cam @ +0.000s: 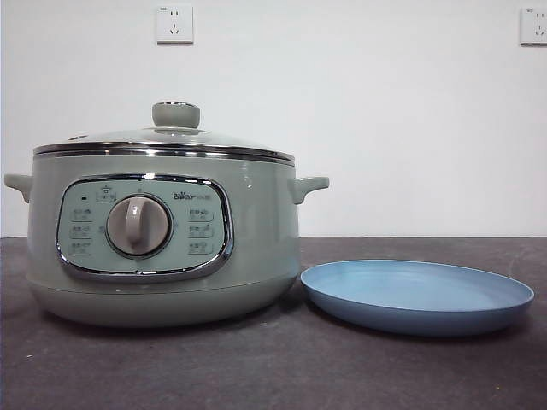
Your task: Take the pumpkin out from the steamer,put the pumpkin in the blue plate,close the lid
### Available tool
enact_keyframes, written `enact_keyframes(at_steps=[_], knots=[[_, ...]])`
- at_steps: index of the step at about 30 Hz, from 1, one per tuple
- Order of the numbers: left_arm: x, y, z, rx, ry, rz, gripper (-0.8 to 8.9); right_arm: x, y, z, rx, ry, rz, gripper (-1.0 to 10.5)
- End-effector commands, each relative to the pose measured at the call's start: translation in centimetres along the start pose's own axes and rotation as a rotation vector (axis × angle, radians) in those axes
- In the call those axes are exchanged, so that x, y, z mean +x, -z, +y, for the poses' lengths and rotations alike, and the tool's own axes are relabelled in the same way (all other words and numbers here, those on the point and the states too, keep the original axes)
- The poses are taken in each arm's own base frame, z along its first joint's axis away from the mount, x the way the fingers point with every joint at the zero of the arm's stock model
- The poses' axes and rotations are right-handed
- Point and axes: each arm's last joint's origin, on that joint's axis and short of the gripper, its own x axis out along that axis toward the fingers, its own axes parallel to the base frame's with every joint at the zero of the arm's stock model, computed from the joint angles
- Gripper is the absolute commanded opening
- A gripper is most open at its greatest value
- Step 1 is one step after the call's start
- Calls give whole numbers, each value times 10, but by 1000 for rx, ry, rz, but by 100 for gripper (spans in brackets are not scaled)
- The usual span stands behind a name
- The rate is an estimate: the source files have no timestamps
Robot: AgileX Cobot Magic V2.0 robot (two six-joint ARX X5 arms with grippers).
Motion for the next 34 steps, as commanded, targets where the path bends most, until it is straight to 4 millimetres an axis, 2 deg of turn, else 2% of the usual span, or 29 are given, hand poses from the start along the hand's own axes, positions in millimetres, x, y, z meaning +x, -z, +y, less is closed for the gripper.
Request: enact_keyframes(at_steps=[1,6,11,17,22,28,32,33,34], knots=[[-6,-17,-8,-12,-9,-35,-8,-7,-19,9,10,-25,-60,-17],[-8,-48,-22,-6,-5,-43,-8,-18,-51,25,1,-41,-98,-17],[-2,-80,-33,58,-8,-17,-8,-21,-87,41,-67,-40,-101,-17],[13,-118,-48,137,83,44,-8,-14,-129,59,-134,-26,-64,-16],[28,-146,-57,191,173,114,-8,-1,-159,73,-238,-52,38,-16],[46,-167,-64,219,275,222,-5,23,-181,87,-304,-260,207,-16],[53,-171,-65,190,370,280,3,40,-183,90,-276,-376,283,-13],[55,-171,-65,186,386,287,14,44,-181,89,-268,-397,302,17],[56,-170,-65,183,395,294,67,48,-180,89,-259,-406,319,65]])
